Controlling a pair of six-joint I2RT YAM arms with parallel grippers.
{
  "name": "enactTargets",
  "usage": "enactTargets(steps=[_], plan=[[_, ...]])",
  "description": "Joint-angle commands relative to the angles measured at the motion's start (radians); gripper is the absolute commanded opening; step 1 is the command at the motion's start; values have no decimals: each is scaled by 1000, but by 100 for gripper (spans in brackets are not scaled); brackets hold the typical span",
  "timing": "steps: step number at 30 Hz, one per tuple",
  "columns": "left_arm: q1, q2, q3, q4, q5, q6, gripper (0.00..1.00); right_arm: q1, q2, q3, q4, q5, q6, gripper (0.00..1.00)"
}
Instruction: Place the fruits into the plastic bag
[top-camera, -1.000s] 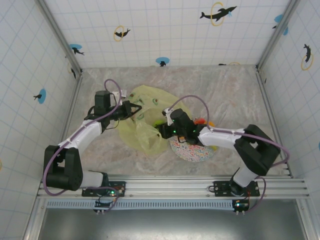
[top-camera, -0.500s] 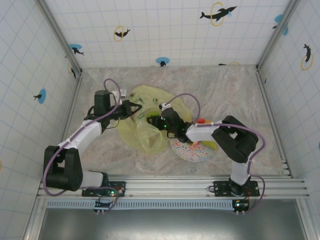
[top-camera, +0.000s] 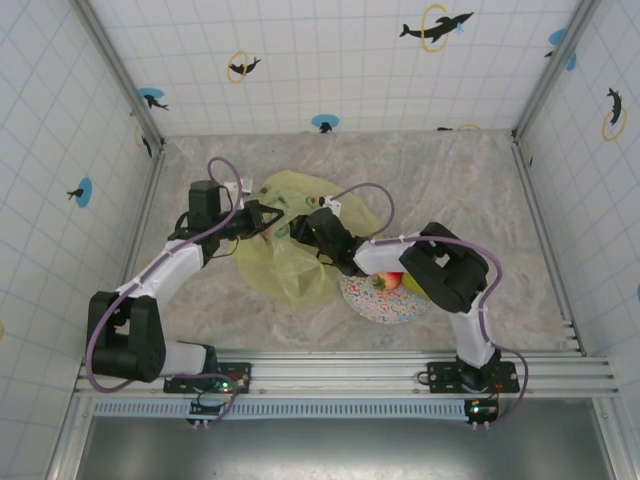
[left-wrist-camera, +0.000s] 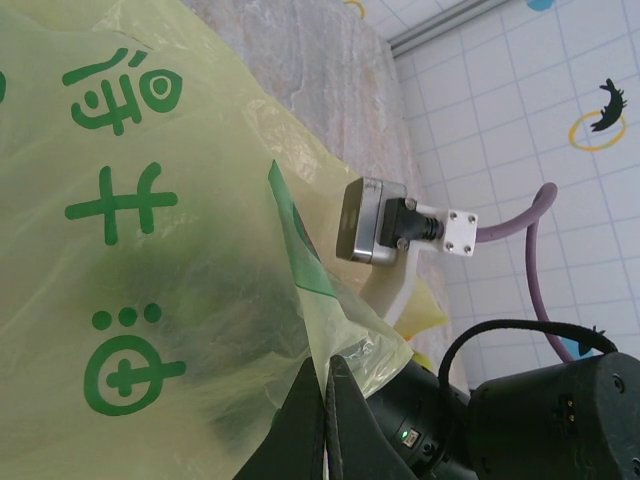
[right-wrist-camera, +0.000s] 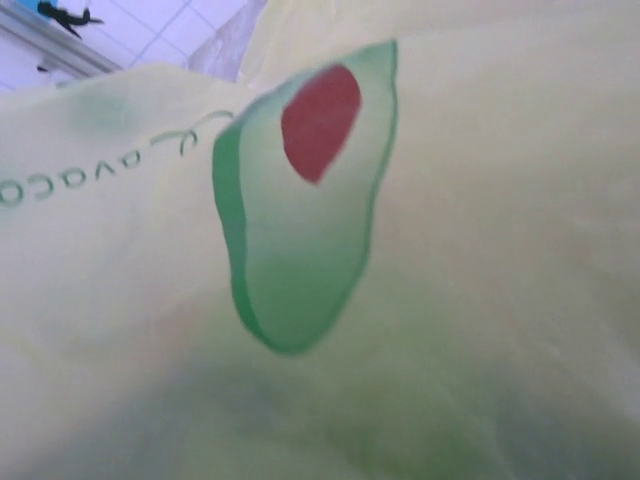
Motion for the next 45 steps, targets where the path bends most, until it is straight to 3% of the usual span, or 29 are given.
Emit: enactTargets(steps=[1,14,22,29,41,45], plan=[[4,-15,-7,22,20,-3,0,1,29,55,13,67,74,65],[3,-16,-6,21,22,-7,0,-36,28,89,11,-59,96,81],[3,-16,-6,20,20,-5,0,-47,27,104,-9,-124,62,82],[4,-18,-2,1,-4,5,0,-52,-60,58,-155,-168,-92,82],[4,-19,4,-26,-45,25,0,-59,-361,-95,-452,-363,-471,81],[7,-18,6,-36,-55,32,0,-60,-452,-112,-594,-360,-561,81]])
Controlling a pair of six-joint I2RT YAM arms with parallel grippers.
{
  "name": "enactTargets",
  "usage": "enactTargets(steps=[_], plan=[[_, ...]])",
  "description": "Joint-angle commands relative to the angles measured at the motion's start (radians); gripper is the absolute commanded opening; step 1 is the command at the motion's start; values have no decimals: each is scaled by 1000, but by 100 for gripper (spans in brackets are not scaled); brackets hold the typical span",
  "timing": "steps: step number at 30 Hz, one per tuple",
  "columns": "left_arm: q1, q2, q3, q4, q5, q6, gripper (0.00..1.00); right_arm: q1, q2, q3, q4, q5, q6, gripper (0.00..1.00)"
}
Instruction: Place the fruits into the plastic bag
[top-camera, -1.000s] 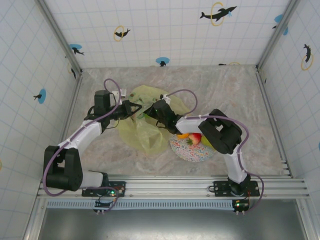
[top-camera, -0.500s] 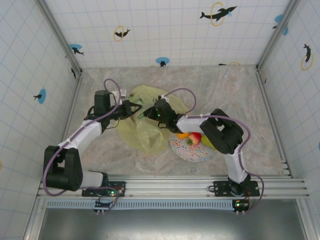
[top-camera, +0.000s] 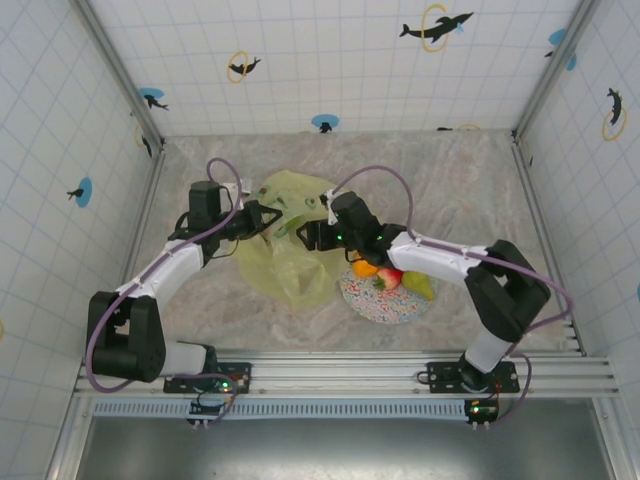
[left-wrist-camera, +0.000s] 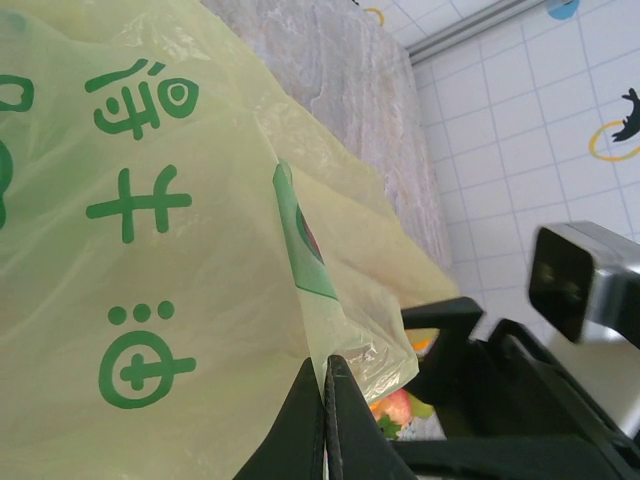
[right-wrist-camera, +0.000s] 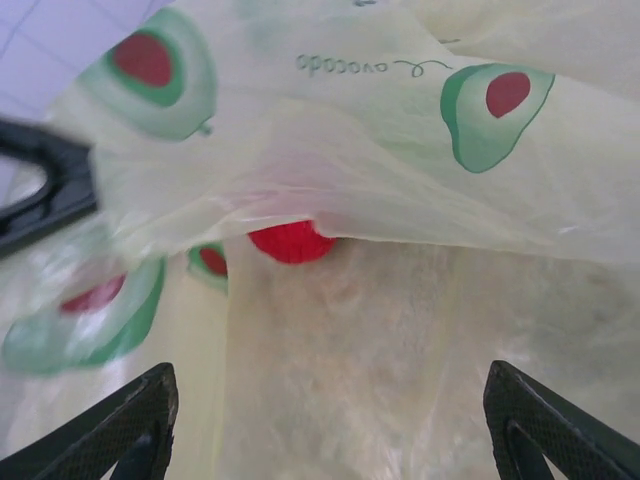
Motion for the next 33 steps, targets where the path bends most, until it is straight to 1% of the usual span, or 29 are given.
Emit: enactTargets(steps=[1,7,11,17,22,28,33], plan=[[6,-16,7,-19,-17,29,0,-5,-95,-41,-181,-13,-146,81],[8,-11,8,-21,-16,29,0,-4,-270,-125,-250,37,-223,81],[7,-13,7,-23,-18,30,0,-1,-340,-136,-341,80,-265,81],[7,-12,9,-25,-20,28,0,23,-394,-155,-494,256,-317,80],[7,-10,7,-27,-25,30,0,57,-322,-129,-557,381,-353,83],[8,-3,10,-32,-24,31,0,73,-188,-58,-619,437,-378,85],[7,-5,14,-34,-23,34,0,83,-109,-33,-625,459,-394,85]])
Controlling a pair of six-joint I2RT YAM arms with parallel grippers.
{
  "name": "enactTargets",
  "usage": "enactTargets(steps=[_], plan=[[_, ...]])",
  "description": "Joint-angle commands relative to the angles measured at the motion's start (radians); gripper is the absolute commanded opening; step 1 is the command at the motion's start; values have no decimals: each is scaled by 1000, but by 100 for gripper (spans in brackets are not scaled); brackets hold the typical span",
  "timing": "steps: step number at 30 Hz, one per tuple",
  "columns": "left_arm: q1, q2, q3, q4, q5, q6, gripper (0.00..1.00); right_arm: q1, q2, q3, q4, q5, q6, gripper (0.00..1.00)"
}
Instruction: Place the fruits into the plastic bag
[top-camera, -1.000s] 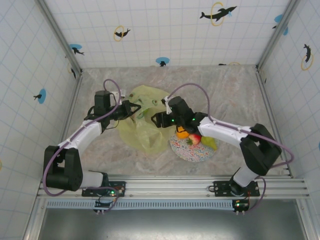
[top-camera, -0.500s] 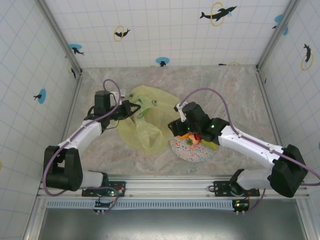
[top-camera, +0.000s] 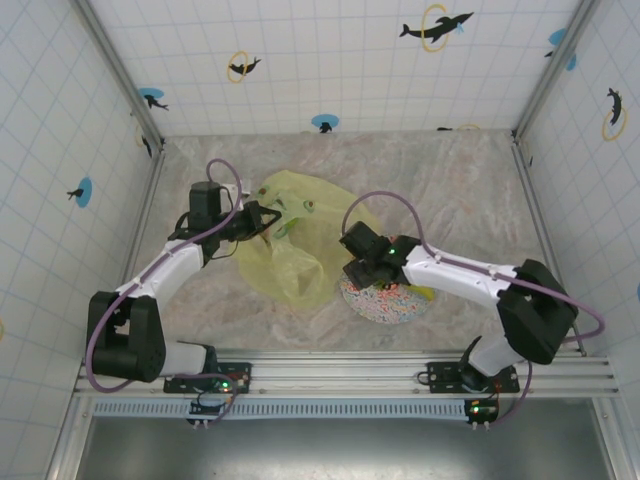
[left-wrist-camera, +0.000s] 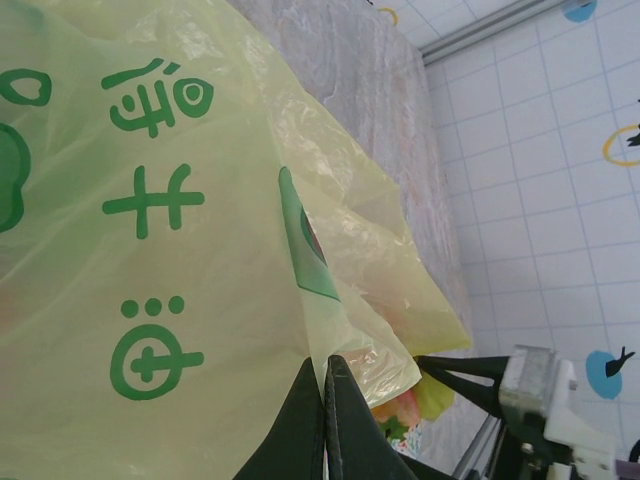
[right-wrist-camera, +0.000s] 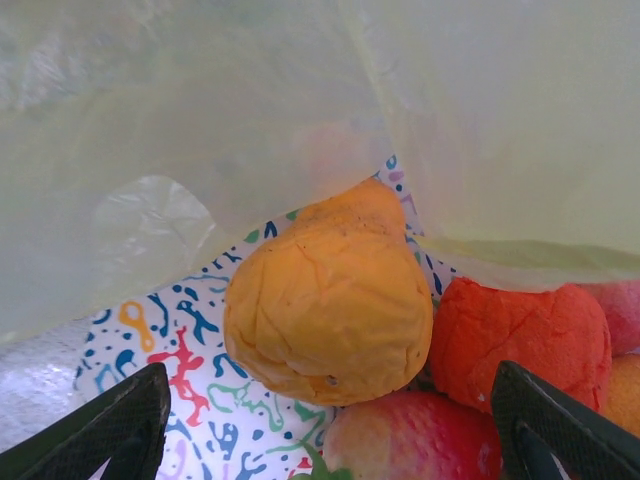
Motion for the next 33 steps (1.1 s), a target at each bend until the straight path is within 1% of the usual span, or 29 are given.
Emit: enactTargets(steps=[1,8,17,21,26,30,33], plan=[[7,-5,12,-16,-3,33,0,9,38,49,-25,43,-24,85],[7,-5,12,-16,1,31,0,11,111,76,-2,31,-40,85],[7,-5,11,-16,4,30,0,5,181,102,14,50,-66,84],[7,-4,13,-16,5,29,0,3,203,106,15,50,-69,81],[7,-4,12,-15,5,28,0,2,210,99,21,37,-71,73],[7,-4,13,-16,6,29,0,2,191,91,21,34,-66,68],[7,-4,14,-16,5,26,0,2,161,72,35,15,-60,67]])
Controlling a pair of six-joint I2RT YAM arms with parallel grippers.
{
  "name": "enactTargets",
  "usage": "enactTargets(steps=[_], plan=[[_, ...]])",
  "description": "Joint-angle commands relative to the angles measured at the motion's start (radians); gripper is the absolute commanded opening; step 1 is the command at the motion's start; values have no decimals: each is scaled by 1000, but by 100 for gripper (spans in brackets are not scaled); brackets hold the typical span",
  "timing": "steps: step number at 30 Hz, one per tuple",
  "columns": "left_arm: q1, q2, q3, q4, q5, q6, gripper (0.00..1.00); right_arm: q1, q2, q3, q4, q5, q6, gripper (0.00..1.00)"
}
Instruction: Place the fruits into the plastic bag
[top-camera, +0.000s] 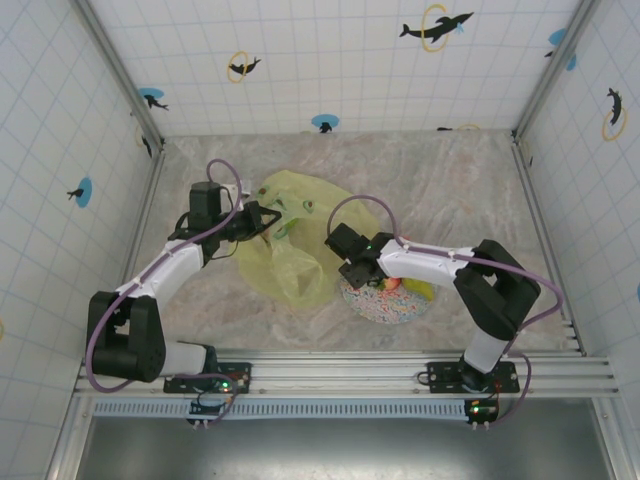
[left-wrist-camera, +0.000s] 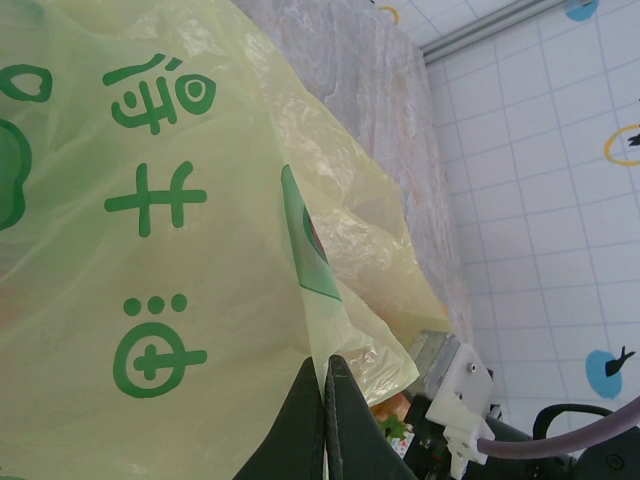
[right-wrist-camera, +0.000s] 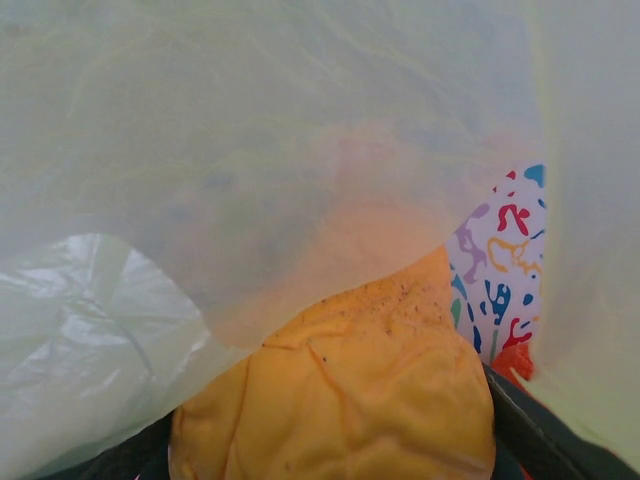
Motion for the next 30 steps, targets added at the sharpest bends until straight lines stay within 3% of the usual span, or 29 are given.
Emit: enactTargets(steps=[1,8,20,26,30], plan=[[7,-4,13,-12,4,27,0,0,-46,-10,23,-23,9,67],[7,-2,12,-13,5,27,0,4,-145,-51,1,-99,37,66],[8,-2,12,-10,5,27,0,7,-448,-167,50,-374,51,61],[7,-1,12,-11,8,25,0,-25,-436,-152,225,-521,39,60],[7,-2,12,-8,14,24,0,-51,-356,-108,297,-530,27,60]])
